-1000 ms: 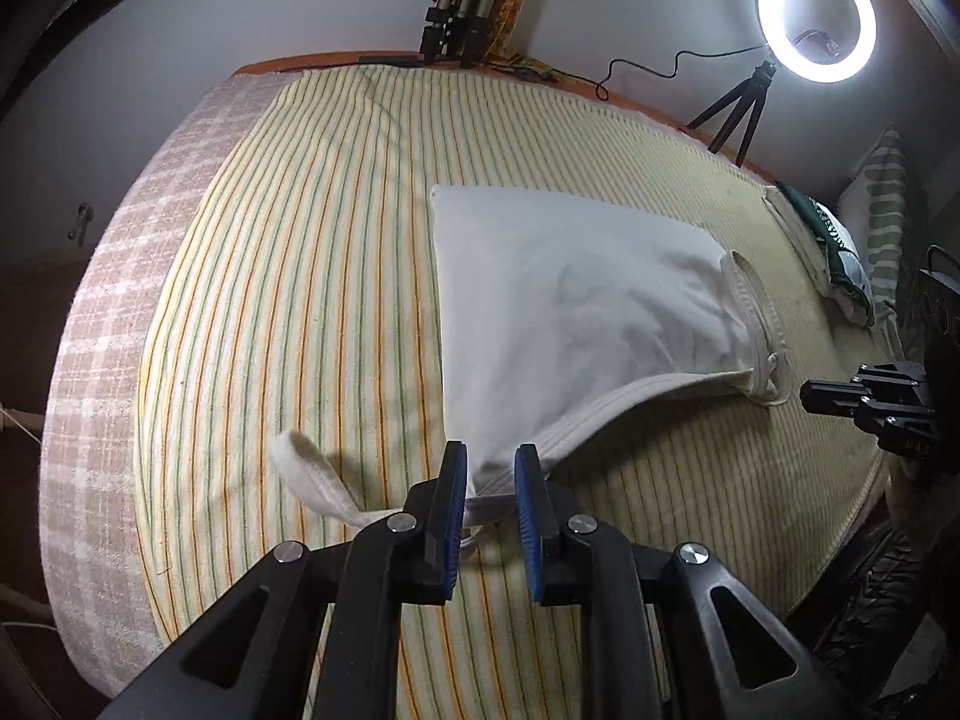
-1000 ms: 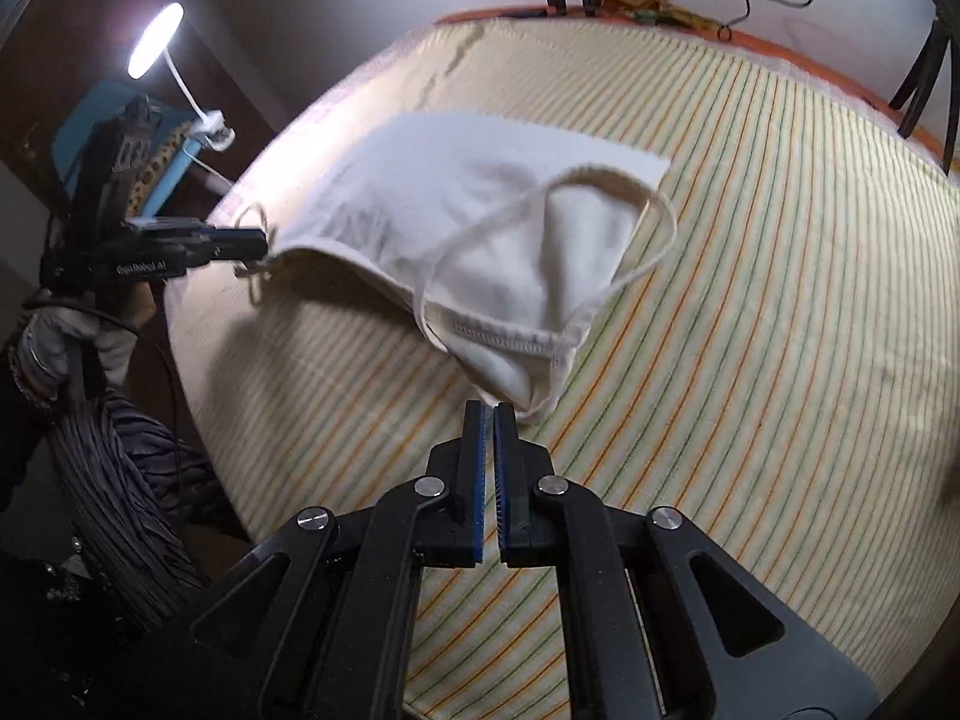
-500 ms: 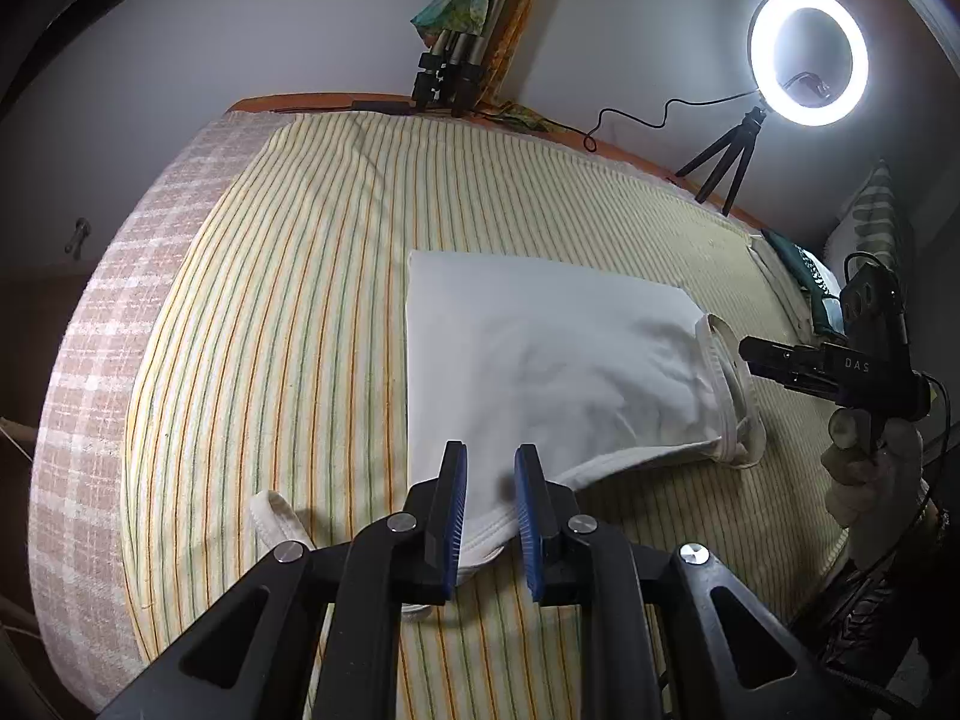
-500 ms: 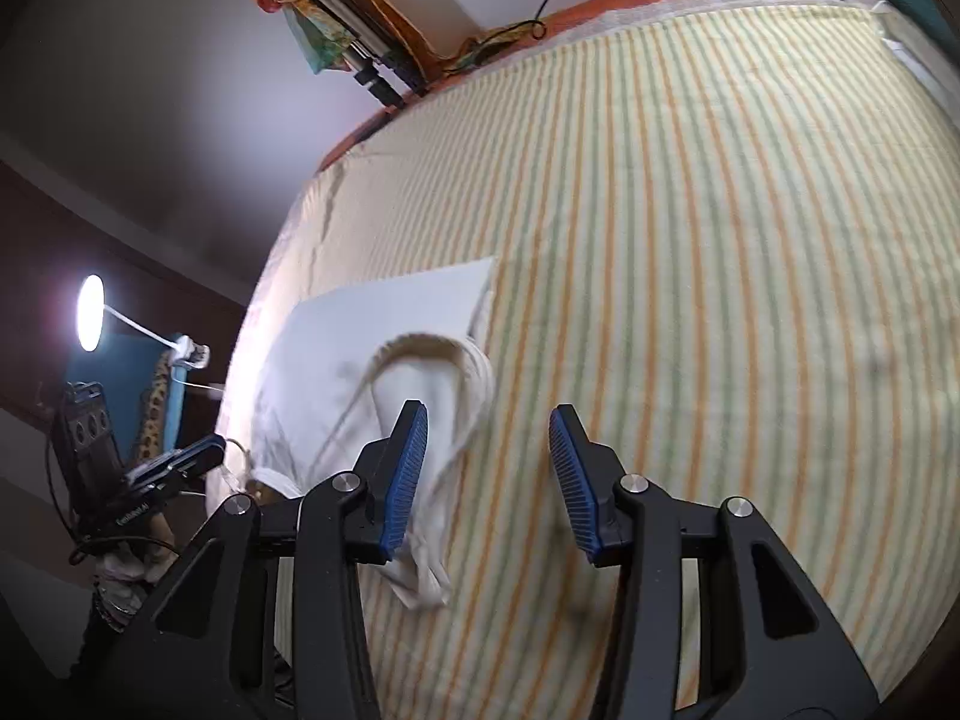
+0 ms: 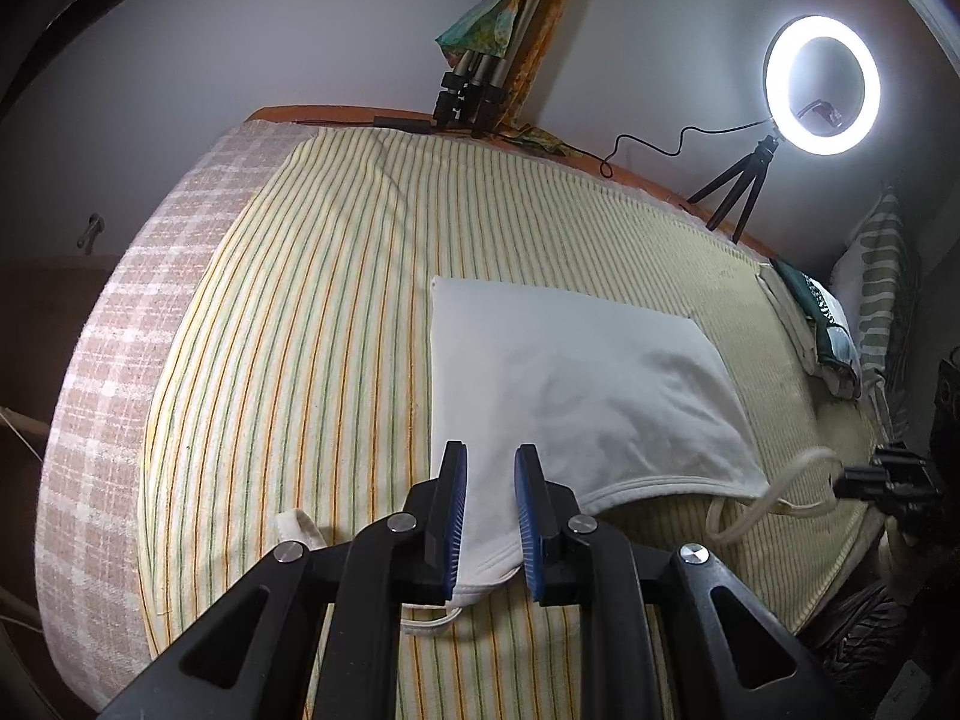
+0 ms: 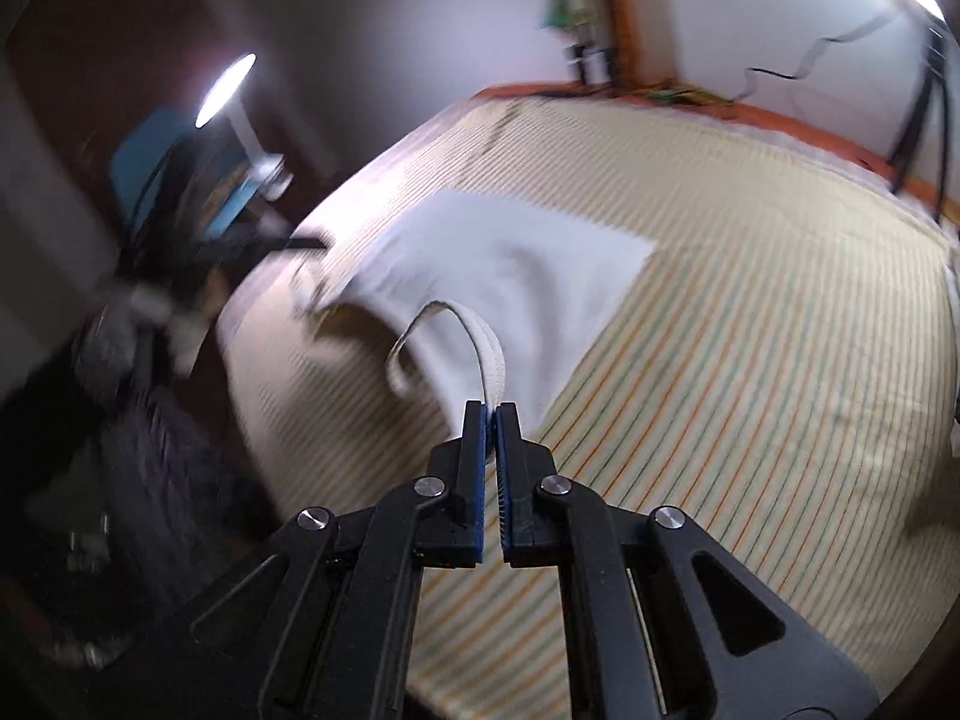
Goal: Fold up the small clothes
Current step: 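Grasp the same camisole edge with the left tool beside the right tool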
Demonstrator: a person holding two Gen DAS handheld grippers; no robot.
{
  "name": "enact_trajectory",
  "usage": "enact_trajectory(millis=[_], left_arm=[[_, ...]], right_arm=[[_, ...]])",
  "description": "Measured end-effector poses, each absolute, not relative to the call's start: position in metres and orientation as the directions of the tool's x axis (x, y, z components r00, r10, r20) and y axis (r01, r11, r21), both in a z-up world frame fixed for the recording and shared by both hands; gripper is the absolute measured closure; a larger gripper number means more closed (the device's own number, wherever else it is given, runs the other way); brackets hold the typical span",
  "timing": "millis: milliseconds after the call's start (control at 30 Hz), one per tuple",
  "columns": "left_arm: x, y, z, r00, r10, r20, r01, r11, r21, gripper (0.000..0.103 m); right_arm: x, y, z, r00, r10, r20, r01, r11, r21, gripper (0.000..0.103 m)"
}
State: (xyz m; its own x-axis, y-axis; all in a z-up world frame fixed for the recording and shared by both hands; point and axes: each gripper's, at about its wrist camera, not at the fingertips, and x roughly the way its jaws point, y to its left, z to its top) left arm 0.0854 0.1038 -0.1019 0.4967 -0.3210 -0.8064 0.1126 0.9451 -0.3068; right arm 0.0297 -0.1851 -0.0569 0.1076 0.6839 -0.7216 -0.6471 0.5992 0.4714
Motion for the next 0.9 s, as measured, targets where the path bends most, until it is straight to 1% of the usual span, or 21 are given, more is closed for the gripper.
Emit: enact_trajectory(millis=[67,133,167,200,233,367,433,467,500,533,633,667,700,767,900], left_arm=[[0.086,0.102,-0.101,0.496,-0.325,-0.805,0.113,0.944,-0.311,0.089],[0.087,0.101,-0.103,0.491,-0.336,-0.803,0.105,0.939,-0.328,0.089],[0.088,0.100,-0.104,0.488,-0.343,-0.803,0.105,0.936,-0.336,0.089],[0.089,0.097,-0.105,0.485,-0.343,-0.804,0.107,0.936,-0.335,0.089],[0.090,0.094,-0.106,0.482,-0.341,-0.807,0.113,0.937,-0.329,0.089],[0.094,0.080,-0.120,0.440,-0.340,-0.831,0.139,0.940,-0.311,0.088],[0.093,0.079,-0.126,0.423,-0.329,-0.844,0.137,0.944,-0.299,0.088],[0.092,0.082,-0.127,0.423,-0.331,-0.844,0.133,0.944,-0.303,0.086],[0.091,0.086,-0.125,0.427,-0.332,-0.841,0.124,0.943,-0.309,0.079],[0.092,0.091,-0.123,0.437,-0.329,-0.837,0.109,0.943,-0.314,0.075],[0.099,0.110,-0.116,0.465,-0.350,-0.813,0.063,0.929,-0.365,0.066],[0.102,0.116,-0.116,0.468,-0.363,-0.806,0.041,0.920,-0.391,0.062],[0.106,0.121,-0.117,0.469,-0.384,-0.796,0.021,0.905,-0.425,0.060],[0.116,0.129,-0.124,0.444,-0.452,-0.774,-0.007,0.862,-0.507,0.060],[0.129,0.132,-0.143,0.393,-0.521,-0.758,-0.052,0.810,-0.584,0.060]], right_arm=[[0.019,-0.184,-0.054,0.085,0.662,-0.745,-0.678,0.586,0.443,0.096],[0.020,-0.190,-0.051,0.081,0.677,-0.732,-0.662,0.586,0.468,0.092],[0.024,-0.194,-0.050,0.091,0.694,-0.714,-0.640,0.591,0.491,0.085],[0.028,-0.196,-0.050,0.104,0.704,-0.702,-0.622,0.597,0.507,0.073],[0.038,-0.196,-0.051,0.131,0.719,-0.683,-0.594,0.608,0.527,0.065],[0.067,-0.196,-0.064,0.215,0.744,-0.633,-0.473,0.646,0.599,0.065],[0.081,-0.196,-0.076,0.235,0.745,-0.624,-0.406,0.659,0.633,0.065],[0.086,-0.197,-0.081,0.233,0.752,-0.617,-0.376,0.655,0.655,0.065],[0.092,-0.198,-0.089,0.228,0.758,-0.611,-0.335,0.650,0.682,0.065],[0.096,-0.198,-0.094,0.221,0.764,-0.606,-0.306,0.644,0.701,0.064],[0.106,-0.199,-0.113,0.196,0.781,-0.593,-0.228,0.624,0.747,0.064],[0.108,-0.199,-0.119,0.189,0.789,-0.585,-0.203,0.614,0.763,0.063],[0.111,-0.200,-0.125,0.181,0.799,-0.573,-0.175,0.600,0.781,0.063],[0.116,-0.201,-0.137,0.166,0.823,-0.544,-0.118,0.564,0.817,0.062],[0.118,-0.202,-0.155,0.147,0.838,-0.525,-0.059,0.538,0.841,0.061]])
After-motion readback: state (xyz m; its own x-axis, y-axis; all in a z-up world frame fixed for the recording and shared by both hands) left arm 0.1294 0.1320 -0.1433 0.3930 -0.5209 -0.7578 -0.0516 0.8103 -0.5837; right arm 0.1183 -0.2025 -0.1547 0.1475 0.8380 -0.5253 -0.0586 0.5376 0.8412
